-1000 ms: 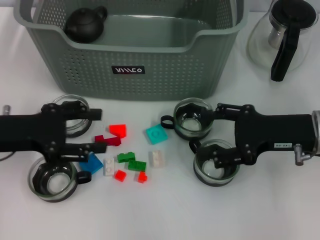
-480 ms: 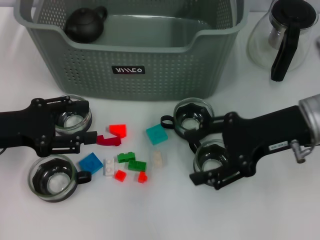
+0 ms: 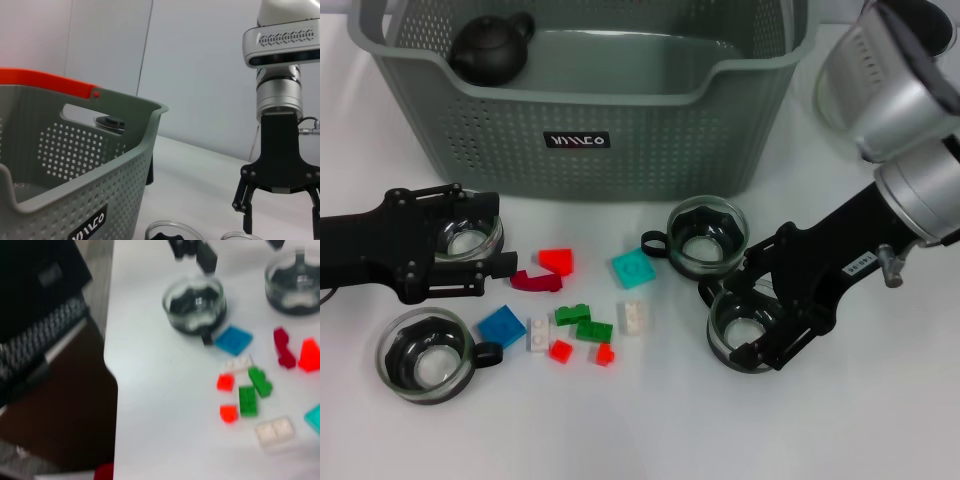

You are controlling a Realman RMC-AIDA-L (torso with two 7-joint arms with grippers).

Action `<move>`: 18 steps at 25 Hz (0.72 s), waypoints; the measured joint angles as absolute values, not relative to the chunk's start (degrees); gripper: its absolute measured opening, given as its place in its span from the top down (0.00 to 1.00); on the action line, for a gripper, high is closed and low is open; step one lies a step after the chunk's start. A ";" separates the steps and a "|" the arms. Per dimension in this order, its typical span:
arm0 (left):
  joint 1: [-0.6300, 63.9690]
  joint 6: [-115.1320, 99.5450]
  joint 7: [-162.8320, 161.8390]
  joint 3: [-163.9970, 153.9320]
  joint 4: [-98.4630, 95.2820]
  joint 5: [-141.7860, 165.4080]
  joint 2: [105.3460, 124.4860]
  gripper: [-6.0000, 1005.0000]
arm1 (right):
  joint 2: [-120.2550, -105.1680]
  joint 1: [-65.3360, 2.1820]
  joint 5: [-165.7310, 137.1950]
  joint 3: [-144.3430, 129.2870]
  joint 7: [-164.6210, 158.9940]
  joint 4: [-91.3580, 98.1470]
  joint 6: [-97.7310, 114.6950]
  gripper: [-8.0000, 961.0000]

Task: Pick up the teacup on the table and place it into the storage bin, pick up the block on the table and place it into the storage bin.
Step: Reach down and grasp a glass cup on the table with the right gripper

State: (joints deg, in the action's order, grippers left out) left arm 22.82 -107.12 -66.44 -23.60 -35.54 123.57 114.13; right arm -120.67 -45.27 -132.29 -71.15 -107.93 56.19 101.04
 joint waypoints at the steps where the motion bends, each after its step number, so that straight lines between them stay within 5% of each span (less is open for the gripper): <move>1: 22.83 -106.96 -66.44 -23.58 -35.52 123.57 114.20 0.21 | -120.70 -46.01 -133.24 -72.07 -108.58 56.40 101.11 0.08; 18: 22.78 -106.78 -66.54 -23.55 -35.41 123.48 114.88 0.21 | -121.47 -50.13 -138.29 -86.46 -114.87 57.51 100.94 0.10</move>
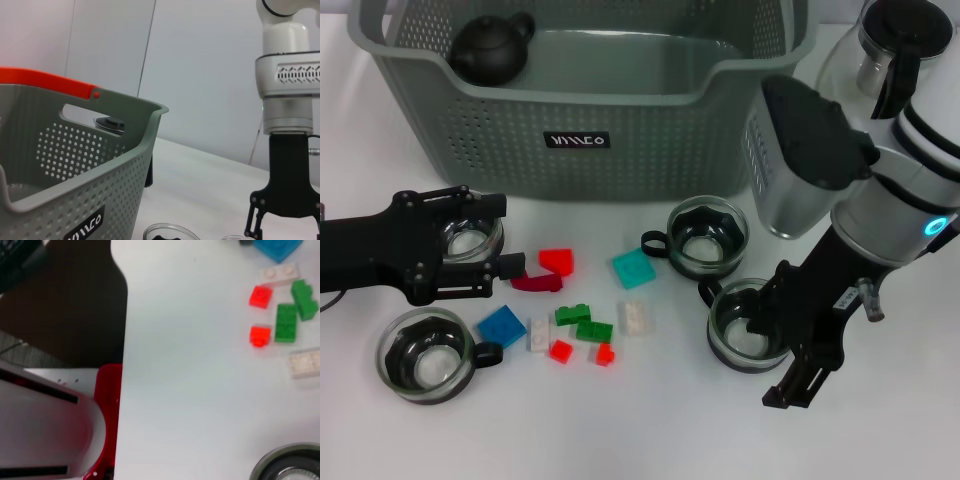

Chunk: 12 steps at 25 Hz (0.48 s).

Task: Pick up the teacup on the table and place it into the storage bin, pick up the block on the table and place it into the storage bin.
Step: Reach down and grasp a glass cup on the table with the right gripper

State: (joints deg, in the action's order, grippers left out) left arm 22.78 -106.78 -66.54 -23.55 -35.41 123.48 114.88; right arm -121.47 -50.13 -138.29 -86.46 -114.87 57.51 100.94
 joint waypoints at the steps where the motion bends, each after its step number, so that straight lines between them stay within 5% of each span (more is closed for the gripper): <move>1: 22.79 -106.79 -66.58 -23.55 -35.42 123.48 114.90 0.21 | -121.50 -50.09 -138.30 -87.01 -114.94 57.51 100.87 0.10; 9: 22.83 -107.18 -66.78 -23.49 -35.41 123.48 114.96 0.21 | -121.55 -49.22 -138.39 -91.32 -117.62 57.55 97.04 0.11; 12: 22.84 -107.23 -66.80 -23.47 -35.42 123.48 114.96 0.21 | -121.55 -48.96 -138.42 -93.09 -118.10 57.55 95.88 0.25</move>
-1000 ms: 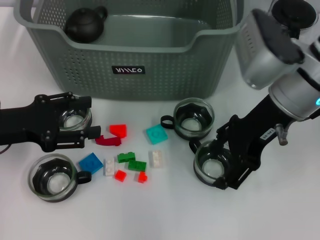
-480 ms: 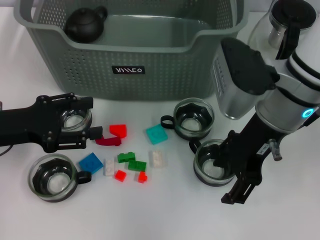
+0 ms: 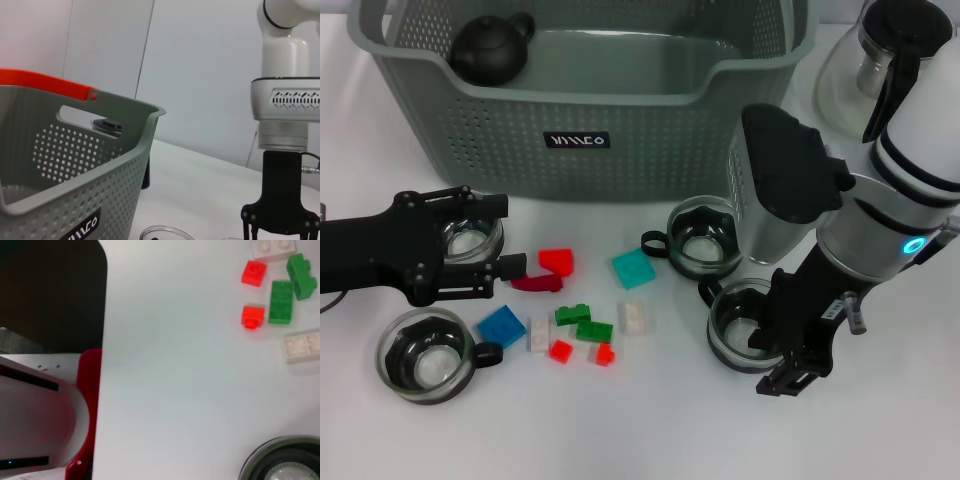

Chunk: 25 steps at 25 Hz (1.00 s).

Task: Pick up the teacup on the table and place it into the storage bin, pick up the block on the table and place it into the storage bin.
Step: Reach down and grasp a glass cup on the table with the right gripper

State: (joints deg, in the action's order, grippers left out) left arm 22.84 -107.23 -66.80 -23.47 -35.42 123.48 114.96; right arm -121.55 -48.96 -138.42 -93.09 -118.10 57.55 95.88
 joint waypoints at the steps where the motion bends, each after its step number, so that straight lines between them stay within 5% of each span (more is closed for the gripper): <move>1: 22.85 -107.27 -66.84 -23.47 -35.42 123.48 114.96 0.21 | -121.55 -48.93 -138.42 -93.51 -118.36 57.53 95.42 0.30; 5: 22.86 -107.30 -66.84 -23.46 -35.42 123.45 114.97 0.21 | -121.55 -48.64 -138.43 -94.20 -118.88 57.32 93.90 0.44; 21: 22.85 -107.40 -66.97 -23.47 -35.42 123.22 115.05 0.21 | -121.55 -48.00 -138.16 -97.29 -118.91 56.86 92.66 0.48; 25: 22.85 -107.40 -66.97 -23.47 -35.42 123.22 115.05 0.21 | -121.50 -47.79 -137.89 -97.30 -118.91 57.31 92.79 0.61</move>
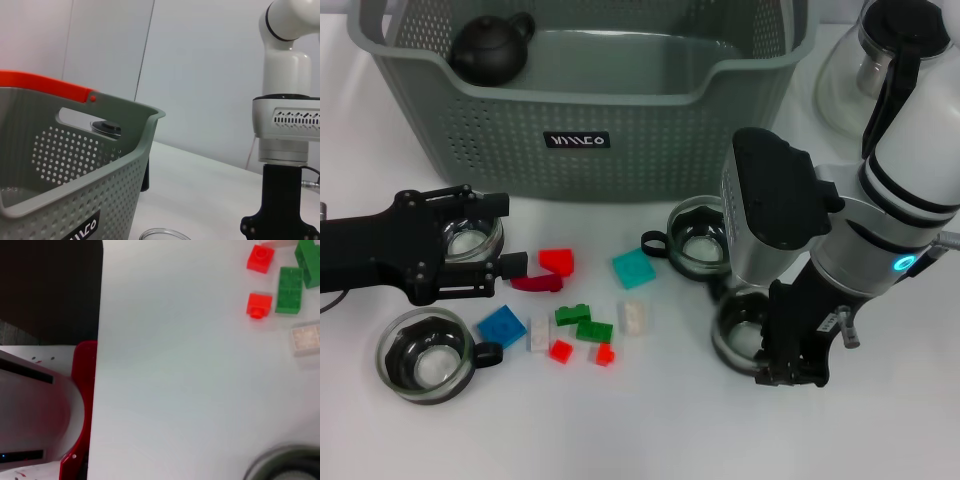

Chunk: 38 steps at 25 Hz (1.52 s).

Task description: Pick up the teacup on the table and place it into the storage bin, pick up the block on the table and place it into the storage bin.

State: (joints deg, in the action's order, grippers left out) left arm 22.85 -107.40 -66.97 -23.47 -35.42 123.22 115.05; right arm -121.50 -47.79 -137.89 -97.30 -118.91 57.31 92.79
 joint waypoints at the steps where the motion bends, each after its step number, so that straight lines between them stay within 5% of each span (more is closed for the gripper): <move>1: 22.85 -107.40 -66.97 -23.47 -35.42 123.22 115.05 0.21 | -121.49 -47.78 -137.91 -97.29 -118.91 57.35 92.80 0.64; 7: 22.80 -107.40 -66.97 -23.47 -35.34 123.22 115.05 0.21 | -121.44 -47.75 -137.98 -97.06 -118.89 57.56 92.86 0.88; 38: 22.55 -106.98 -66.65 -23.38 -35.33 123.23 115.35 0.21 | -120.24 -48.03 -117.93 -63.24 -117.78 76.50 112.72 0.93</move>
State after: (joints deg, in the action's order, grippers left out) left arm 22.55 -106.98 -66.65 -23.38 -35.33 123.23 115.35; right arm -120.24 -48.03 -117.93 -63.24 -117.78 76.50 112.72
